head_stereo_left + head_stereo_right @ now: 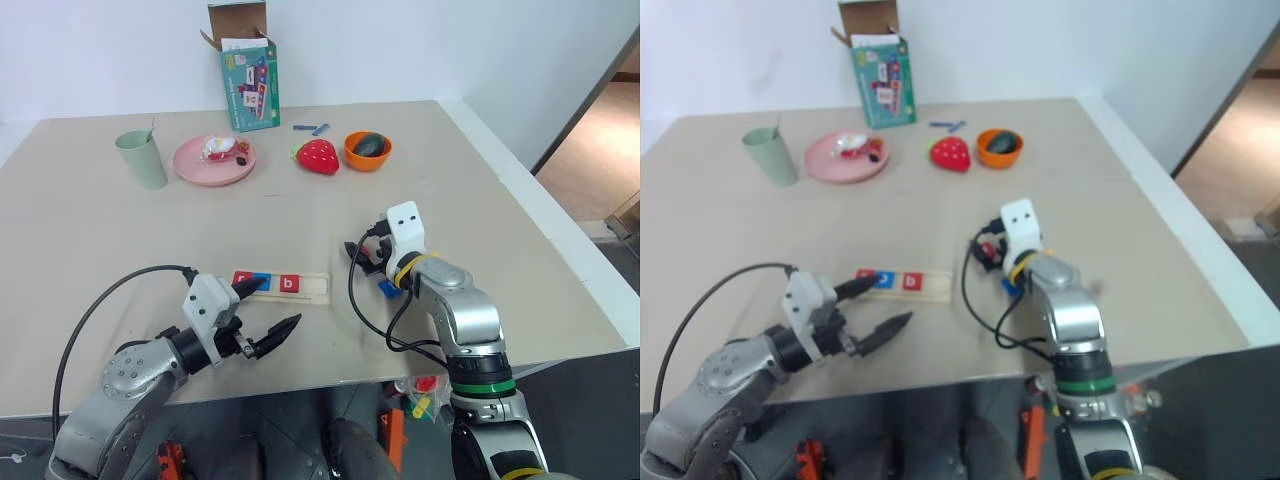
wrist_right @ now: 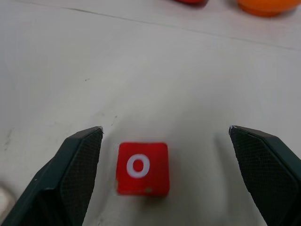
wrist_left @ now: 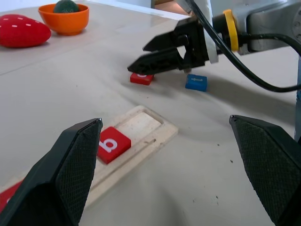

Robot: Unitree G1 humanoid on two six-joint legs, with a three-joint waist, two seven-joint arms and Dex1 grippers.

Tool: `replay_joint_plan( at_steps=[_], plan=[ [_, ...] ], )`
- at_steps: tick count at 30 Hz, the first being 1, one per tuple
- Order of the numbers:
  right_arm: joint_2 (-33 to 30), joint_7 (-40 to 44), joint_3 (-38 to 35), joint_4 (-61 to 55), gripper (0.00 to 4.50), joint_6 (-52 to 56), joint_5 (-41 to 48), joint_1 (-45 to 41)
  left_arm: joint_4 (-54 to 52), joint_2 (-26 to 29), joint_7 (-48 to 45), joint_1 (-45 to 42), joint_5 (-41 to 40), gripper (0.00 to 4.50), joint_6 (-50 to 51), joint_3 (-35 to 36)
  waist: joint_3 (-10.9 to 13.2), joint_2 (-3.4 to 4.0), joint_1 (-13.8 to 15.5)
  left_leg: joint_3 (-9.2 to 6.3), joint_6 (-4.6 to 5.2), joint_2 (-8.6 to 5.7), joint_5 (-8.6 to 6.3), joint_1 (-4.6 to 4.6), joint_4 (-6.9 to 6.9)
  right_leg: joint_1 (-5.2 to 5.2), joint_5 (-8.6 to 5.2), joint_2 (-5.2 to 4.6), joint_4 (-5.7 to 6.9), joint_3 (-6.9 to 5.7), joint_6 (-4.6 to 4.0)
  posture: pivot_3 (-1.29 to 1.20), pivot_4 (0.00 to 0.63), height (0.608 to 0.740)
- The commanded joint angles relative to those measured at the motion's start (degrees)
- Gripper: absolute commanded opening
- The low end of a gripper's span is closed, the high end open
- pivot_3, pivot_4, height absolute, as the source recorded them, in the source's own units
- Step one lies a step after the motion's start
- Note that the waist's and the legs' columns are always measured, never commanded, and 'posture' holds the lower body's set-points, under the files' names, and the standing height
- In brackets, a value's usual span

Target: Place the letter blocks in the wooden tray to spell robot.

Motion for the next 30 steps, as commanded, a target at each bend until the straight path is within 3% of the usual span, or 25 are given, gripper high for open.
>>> replay_joint_plan(
  at_steps=[1,13,14,17,19,22,27,30],
  plan=[
    [0.67,-1.14,0.35,-3.98,4.45,1.74,1.31,0.27,-0.58,0.38,-0.35,-1.06,-0.67,4.5,0.06,0.51,0.0,0.0,-0.01,-0.01,0.0,0.0,0.0,0.0,-0.01,0.0,0.0,0.0,0.0,-0.01,0.0,0.0,0.15,0.74],
    [2.08,-5.14,2.41,-1.07,4.45,1.44,0.71,1.56,-0.64,0.65,-0.83,-1.55,0.4,4.5,0.06,-0.85,0.0,0.0,-0.05,0.0,0.0,0.0,0.0,-0.01,0.0,0.0,0.0,0.0,-0.02,0.0,-0.01,0.0,0.15,0.74],
    [2.13,-5.32,2.51,-0.96,3.94,1.4,0.72,1.51,-0.7,0.63,-0.81,-1.52,0.44,4.5,0.11,-0.85,0.0,0.0,-0.05,0.0,0.0,0.0,0.0,-0.01,0.0,0.0,0.0,0.0,-0.02,0.0,-0.01,0.0,0.15,0.74],
    [2.38,-5.75,2.64,-0.77,2.92,1.61,0.81,1.4,-0.85,0.56,-0.78,-1.43,0.55,4.5,0.27,-0.85,0.0,-0.01,-0.06,-0.01,0.0,0.01,0.0,0.0,0.0,0.0,0.0,0.02,-0.02,-0.01,-0.01,0.0,0.15,0.74],
    [2.55,-6.0,2.78,-0.83,2.47,1.69,0.86,1.45,-0.92,0.49,-0.71,-1.38,0.59,4.5,0.34,-0.87,0.0,0.0,-0.06,-0.01,0.0,0.01,0.0,0.0,0.0,0.0,0.0,0.02,-0.02,-0.01,-0.01,0.0,0.15,0.74],
    [2.89,-6.69,2.88,-0.84,1.35,1.76,0.73,1.42,-0.92,0.44,-0.62,-1.32,0.64,4.5,0.41,-0.88,0.0,-0.01,-0.06,0.0,0.0,0.01,0.0,0.0,0.0,0.0,0.0,0.02,-0.02,-0.01,-0.01,0.0,0.15,0.74],
    [2.84,-7.64,3.54,-3.54,1.21,2.76,0.32,1.36,-0.91,0.68,-0.83,-0.98,0.9,4.5,0.39,-0.89,0.0,0.0,-0.07,0.0,0.0,0.01,0.0,0.0,0.0,0.0,0.0,0.01,-0.02,0.01,-0.01,0.0,0.15,0.74],
    [1.96,-7.12,3.76,-11.12,1.21,8.0,1.56,2.86,-0.9,0.83,-0.96,-0.93,0.98,4.5,0.44,-0.73,0.0,0.0,-0.07,-0.01,0.0,0.01,0.0,-0.01,0.0,0.0,0.0,0.02,-0.02,-0.01,-0.01,0.0,0.15,0.74]
  ],
)
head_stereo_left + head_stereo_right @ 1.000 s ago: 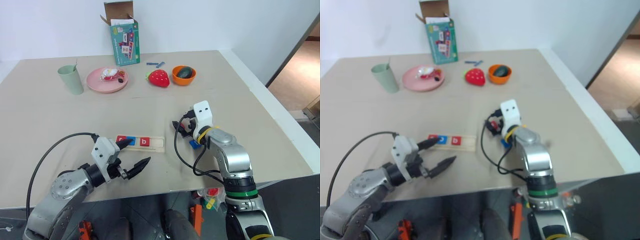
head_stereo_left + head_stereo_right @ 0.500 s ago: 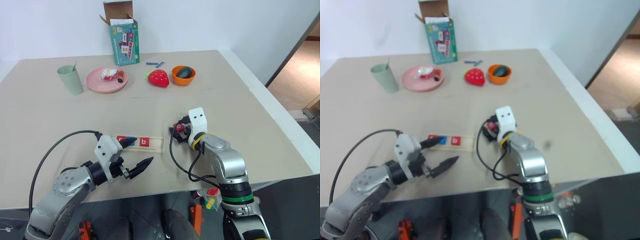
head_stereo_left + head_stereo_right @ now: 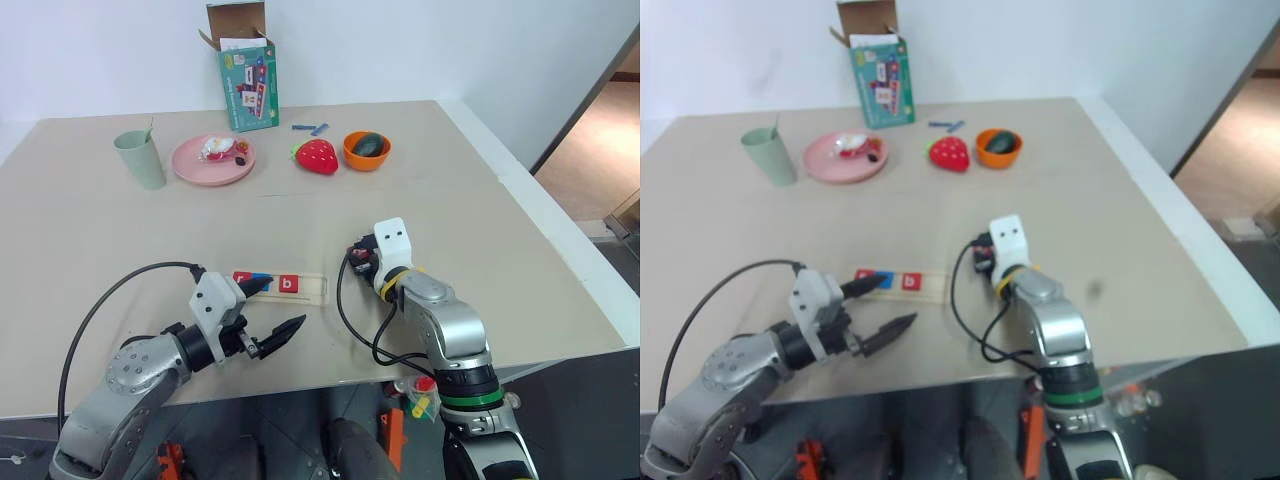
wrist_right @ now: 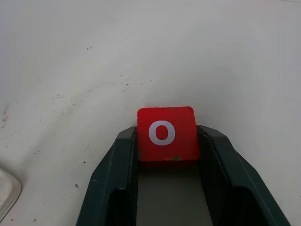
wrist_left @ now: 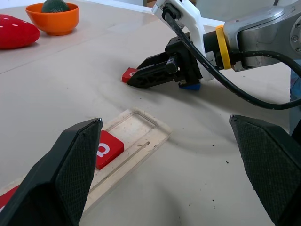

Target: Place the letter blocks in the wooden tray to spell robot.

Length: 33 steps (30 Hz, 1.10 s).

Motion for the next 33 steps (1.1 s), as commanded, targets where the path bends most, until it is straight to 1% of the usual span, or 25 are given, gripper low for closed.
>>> replay_joint_plan(
  at_steps=[1,5,8,12,20,21,24,27,28,30,31,33],
  plan=[
    [-1.38,0.57,0.65,-13.16,1.21,7.68,1.64,1.68,-1.27,0.7,0.0,0.2,0.11,4.5,-0.27,0.46,0.0,0.0,0.02,-0.01,0.0,0.0,0.0,-0.01,-0.01,-0.01,0.0,0.0,0.0,-0.01,0.0,0.0,0.15,0.74],
    [-2.24,0.17,0.75,-22.78,1.21,17.12,3.03,4.51,-1.13,1.13,-0.41,0.48,0.35,4.5,-0.55,0.54,0.0,0.0,0.03,-0.05,-0.01,0.0,-0.01,-0.03,-0.04,-0.01,-0.05,-0.03,-0.03,-0.03,0.01,0.0,0.15,0.74],
    [-2.65,-0.13,1.43,-27.57,1.21,22.26,3.85,6.08,-1.02,1.35,-0.58,0.53,0.44,4.5,-0.74,0.41,0.0,0.0,0.01,-0.03,-0.02,-0.01,-0.01,-0.03,-0.04,-0.02,-0.05,-0.03,-0.04,-0.01,0.01,0.0,0.15,0.74],
    [-2.37,-0.27,1.25,-29.06,1.21,25.08,4.83,6.88,-0.78,1.82,-0.98,0.34,0.57,4.5,-0.94,-0.05,0.0,0.0,0.0,-0.03,-0.02,0.0,-0.01,-0.01,-0.03,-0.01,-0.05,0.0,-0.03,-0.02,0.0,0.0,0.15,0.74],
    [-2.22,0.2,1.61,-28.6,1.21,26.42,7.01,6.98,-0.2,2.43,-2.23,0.14,1.3,4.5,-1.47,-0.27,0.0,0.0,0.0,-0.03,-0.01,0.0,-0.02,-0.02,-0.06,-0.01,-0.08,0.0,-0.05,-0.03,-0.02,0.0,0.15,0.74],
    [-2.29,0.09,1.66,-28.49,2.25,26.17,7.1,6.9,-0.11,2.41,-2.31,0.09,1.34,4.5,-1.48,-0.21,0.0,0.0,0.0,-0.04,-0.02,0.0,-0.02,-0.02,-0.06,-0.02,-0.08,0.0,-0.06,-0.03,-0.02,0.0,0.15,0.74],
    [-3.25,0.82,0.77,-29.07,3.29,24.83,7.89,5.58,-0.25,2.46,-2.47,0.34,1.58,4.5,-1.53,-0.05,0.0,0.0,-0.01,-0.02,-0.02,-0.01,-0.02,-0.02,-0.06,-0.02,-0.08,0.0,-0.06,-0.02,-0.02,0.0,0.15,0.74],
    [-6.91,3.64,-0.48,-29.24,4.3,24.17,9.59,2.88,-0.23,2.31,-2.61,0.48,2.05,4.5,-1.72,-0.24,0.0,0.0,-0.02,-0.01,-0.02,-0.02,-0.02,-0.02,-0.05,-0.01,-0.08,-0.01,-0.06,-0.01,-0.01,0.0,0.15,0.74],
    [-9.0,5.65,-1.1,-28.97,4.46,23.54,10.67,1.46,-0.17,2.25,-2.67,0.44,2.25,4.5,-1.81,-0.36,0.0,-0.01,-0.02,-0.01,-0.02,-0.02,-0.02,-0.02,-0.05,-0.01,-0.08,-0.01,-0.06,0.0,-0.01,0.0,0.15,0.74],
    [-16.0,14.35,-2.31,-26.31,4.46,19.68,14.48,-3.13,0.18,2.18,-3.02,0.18,2.79,4.5,-2.24,-0.69,0.05,0.03,-0.01,0.0,-0.02,-0.03,-0.02,-0.02,-0.04,-0.01,-0.08,-0.01,-0.07,-0.01,-0.01,0.0,0.15,0.74],
    [-19.99,19.58,-1.86,-23.77,4.46,15.68,15.6,-5.4,0.45,2.12,-3.22,0.02,3.03,4.5,-2.53,-0.86,0.05,0.02,-0.02,0.04,-0.02,-0.04,-0.02,-0.03,-0.04,-0.02,-0.07,-0.02,-0.09,0.02,0.0,0.0,0.15,0.74],
    [-25.02,27.32,-0.44,-18.42,4.46,8.29,16.54,-8.48,1.06,1.99,-3.55,-0.33,3.34,4.5,-3.07,-1.16,0.06,0.01,-0.03,0.02,0.01,-0.02,-0.03,-0.01,-0.05,0.03,-0.07,0.0,-0.13,-0.03,0.0,0.0,0.15,0.74]
  ],
)
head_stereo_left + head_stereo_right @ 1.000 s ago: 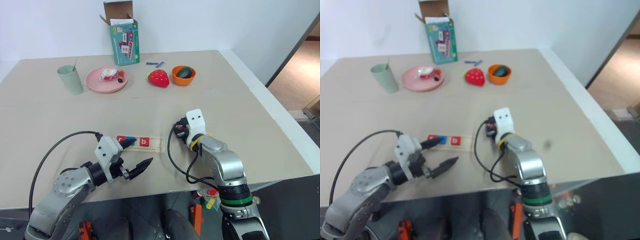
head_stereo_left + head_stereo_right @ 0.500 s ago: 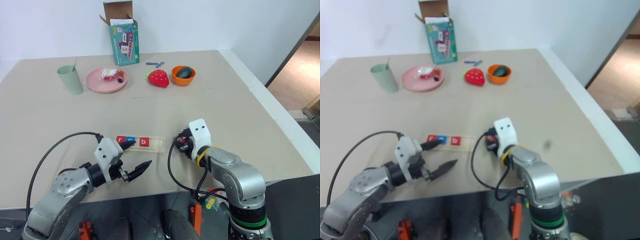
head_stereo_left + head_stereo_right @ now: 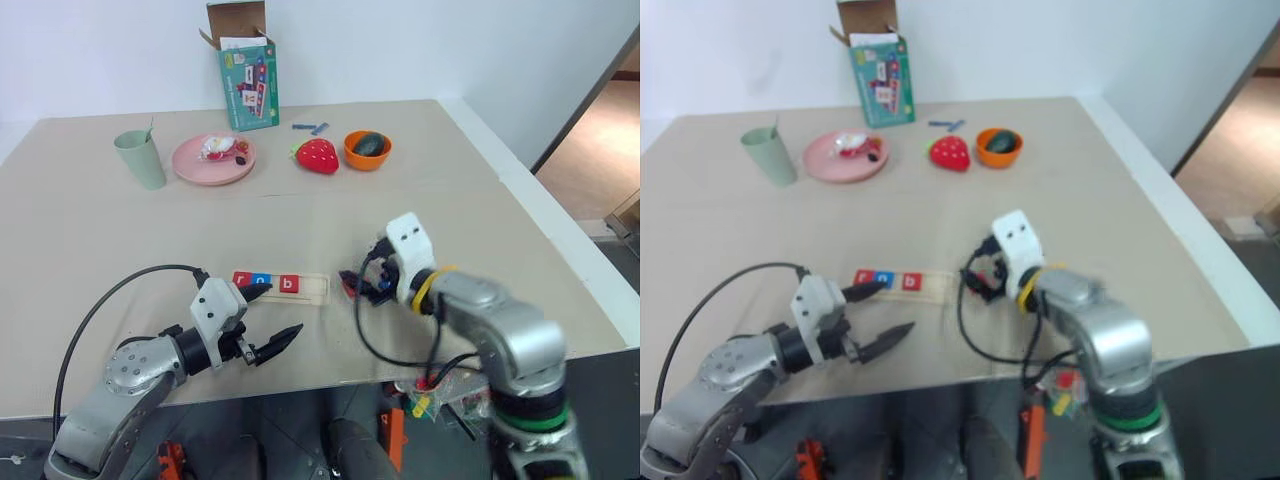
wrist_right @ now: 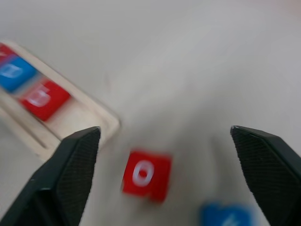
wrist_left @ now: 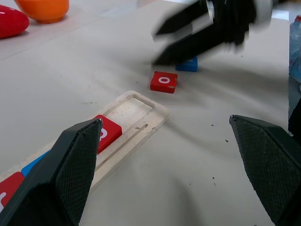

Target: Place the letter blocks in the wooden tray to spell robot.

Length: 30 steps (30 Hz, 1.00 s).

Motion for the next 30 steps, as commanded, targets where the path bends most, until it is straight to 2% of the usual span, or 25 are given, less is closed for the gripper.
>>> replay_joint_plan(
  at_steps=[1,6,9,16,20,25,27,28,29,30],
  plan=[
    [-7.62,15.81,1.6,8.75,4.46,-15.53,2.4,-5.58,0.56,-0.02,-0.96,-0.89,0.69,4.5,-2.19,-0.77,-0.01,-0.02,0.0,-0.01,0.02,0.01,-0.01,0.01,-0.02,0.01,0.0,0.01,-0.04,-0.03,0.0,0.0,0.15,0.74],
    [-12.3,34.97,12.39,26.77,4.46,-45.66,-5.36,-9.31,1.7,-0.22,-1.78,-1.95,1.06,4.5,-3.54,-1.66,-0.02,-0.07,-0.02,-0.02,0.21,0.13,-0.12,0.06,-0.07,0.07,-0.01,0.17,-0.16,-0.05,-0.04,0.0,0.15,0.74],
    [-10.81,42.42,16.02,37.57,4.46,-58.1,-7.88,-12.07,1.71,0.0,-2.23,-2.14,1.06,4.5,-3.83,-1.51,-0.01,-0.06,0.0,0.04,0.33,0.16,-0.19,0.01,-0.07,0.01,-0.04,0.18,-0.19,0.02,-0.07,0.0,0.15,0.74],
    [-5.28,50.16,19.56,58.7,4.46,-75.62,-13.12,-19.37,-0.49,0.42,-1.93,-0.55,0.36,4.5,-2.98,-0.43,0.01,-0.08,-0.01,0.08,0.33,0.14,-0.19,0.01,-0.03,0.03,0.0,0.08,-0.21,0.07,-0.08,0.0,0.15,0.74],
    [-4.08,52.1,19.51,65.17,4.46,-80.67,-14.9,-20.73,-1.73,0.42,-1.1,0.88,0.6,4.5,-2.78,-0.14,0.01,-0.08,0.12,0.01,0.33,0.14,-0.19,0.0,-0.04,0.04,0.07,0.03,-0.21,0.03,-0.2,0.0,0.15,0.74],
    [-3.75,53.42,19.11,70.7,3.04,-84.58,-16.97,-21.92,-2.64,0.37,-0.33,1.85,0.63,4.5,-2.59,-0.29,0.01,-0.08,0.12,0.03,0.33,0.12,-0.19,0.0,-0.03,0.06,0.19,-0.12,-0.21,0.05,-0.36,0.0,0.15,0.74],
    [-3.61,53.64,18.86,72.36,2.95,-85.39,-17.39,-22.56,-2.52,0.45,-0.33,1.89,0.63,4.5,-2.66,-0.19,0.01,-0.08,0.12,0.04,0.33,0.09,-0.19,0.01,0.0,0.09,0.21,-0.15,-0.21,0.05,-0.34,0.0,0.15,0.74],
    [-3.59,53.6,18.8,73.09,2.23,-85.91,-17.66,-22.83,-2.41,0.48,-0.35,1.85,0.65,4.5,-2.7,-0.16,0.01,-0.07,0.12,0.03,0.33,0.09,-0.19,0.02,0.0,0.1,0.21,-0.15,-0.21,0.04,-0.34,0.0,0.15,0.74],
    [-3.64,54.01,18.81,73.63,2.03,-85.87,-17.8,-22.98,-2.3,0.46,-0.34,1.76,0.67,4.5,-2.7,-0.15,0.01,-0.08,0.11,0.02,0.33,0.08,-0.18,0.03,0.01,0.11,0.21,-0.15,-0.21,0.02,-0.34,0.0,0.15,0.74],
    [-3.69,54.3,18.82,74.1,2.03,-85.94,-17.94,-23.08,-2.21,0.44,-0.31,1.68,0.69,4.5,-2.69,-0.16,0.01,-0.07,0.12,0.03,0.32,0.08,-0.18,0.03,0.01,0.11,0.21,-0.15,-0.21,0.02,-0.33,0.0,0.15,0.74]
  ],
)
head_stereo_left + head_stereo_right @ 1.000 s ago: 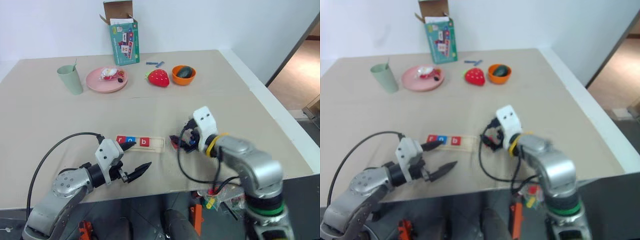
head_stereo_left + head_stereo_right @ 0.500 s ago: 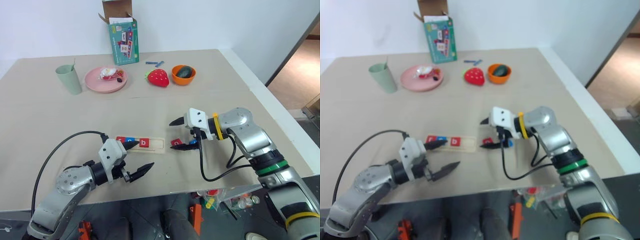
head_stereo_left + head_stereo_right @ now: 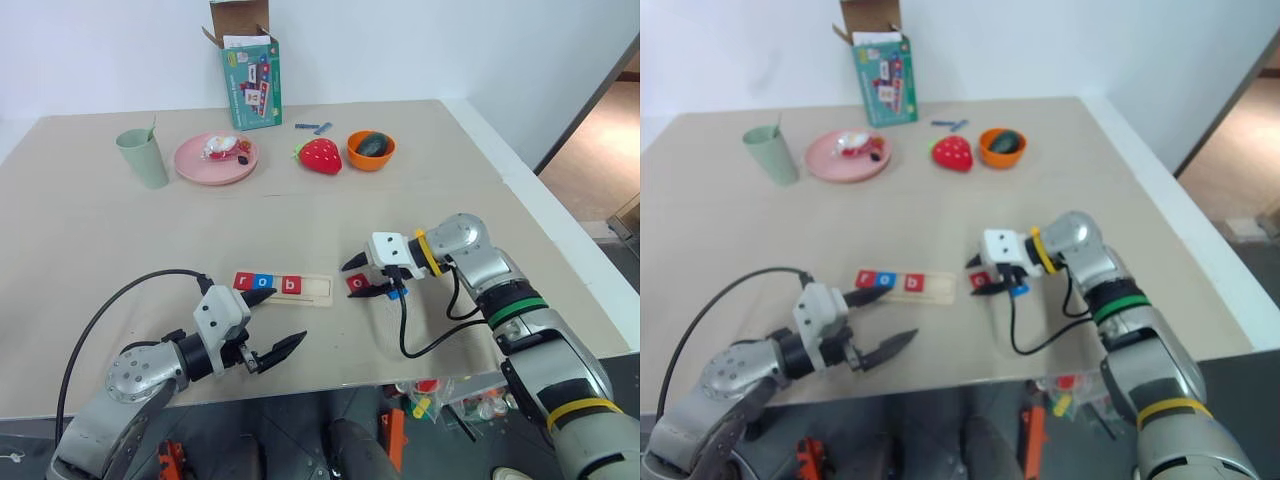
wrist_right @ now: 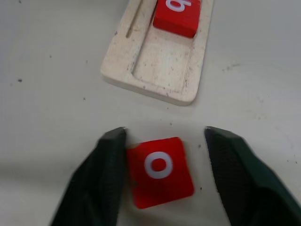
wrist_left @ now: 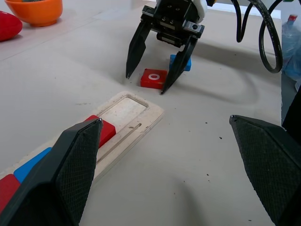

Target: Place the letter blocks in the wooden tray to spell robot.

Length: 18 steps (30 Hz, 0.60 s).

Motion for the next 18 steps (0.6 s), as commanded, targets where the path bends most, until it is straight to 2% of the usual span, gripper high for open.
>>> replay_joint_plan(
  at_steps=[1,2,4,6,7,14,17,18],
  plan=[
    [-0.24,1.8,-1.02,1.46,2.03,-1.25,-0.76,-1.76,-1.7,0.38,0.22,-0.05,-0.41,4.5,-0.43,1.05,0.0,0.0,0.0,-0.01,0.0,-0.01,0.0,0.0,0.0,0.0,0.0,0.0,0.0,0.0,0.0,0.0,0.15,0.74],
    [-0.19,1.85,-1.04,1.72,1.29,-1.43,-0.87,-1.82,-1.69,0.42,0.18,-0.04,-0.44,4.5,-0.44,1.12,0.0,0.0,0.0,-0.01,0.0,-0.02,0.0,0.01,0.0,0.01,0.01,0.01,0.0,-0.01,-0.01,0.0,0.15,0.74],
    [-0.22,2.15,-0.93,2.2,0.83,-1.6,-1.22,-1.71,-1.59,0.41,0.18,-0.1,-0.41,4.5,-0.46,1.08,0.0,0.0,0.0,-0.02,-0.01,-0.02,0.0,0.06,0.0,0.06,0.01,0.02,0.0,-0.02,-0.01,0.0,0.15,0.74],
    [-0.15,2.19,-1.0,2.47,0.08,-1.45,-1.36,-1.57,-1.45,0.35,0.2,-0.2,-0.37,4.5,-0.44,1.01,0.0,0.0,0.0,-0.02,-0.01,-0.02,0.0,0.13,0.01,0.13,0.01,0.02,0.0,-0.02,0.0,0.0,0.15,0.74],
    [-0.13,2.24,-1.07,2.45,0.03,-1.34,-1.38,-1.43,-1.37,0.33,0.2,-0.23,-0.35,4.5,-0.45,0.98,0.0,0.01,0.0,-0.02,-0.02,-0.04,0.01,0.14,0.03,0.15,0.01,0.02,0.0,-0.03,0.03,0.0,0.15,0.74],
    [0.42,2.3,-2.65,-0.32,0.03,2.29,0.68,-1.12,-0.52,0.25,-0.11,-0.6,-0.24,4.5,-0.6,0.74,0.0,0.0,0.0,-0.01,-0.06,-0.04,0.04,0.16,0.04,0.15,0.05,0.03,0.01,-0.01,0.08,0.0,0.15,0.74],
    [0.64,3.29,-3.84,-2.47,0.73,5.26,2.97,-1.14,-0.16,0.29,-0.36,-0.71,-0.17,4.5,-0.77,0.69,0.0,0.0,0.01,-0.02,-0.06,-0.03,0.04,0.15,0.04,0.14,0.08,0.03,0.01,-0.01,0.02,0.0,0.15,0.74],
    [0.47,4.03,-4.12,-3.66,1.18,6.86,3.78,-1.23,-0.03,0.3,-0.43,-0.76,-0.14,4.5,-0.81,0.66,0.0,0.01,0.01,-0.03,-0.06,-0.03,0.04,0.14,0.04,0.14,0.09,0.03,0.01,-0.02,0.01,0.0,0.15,0.74]
  ],
)
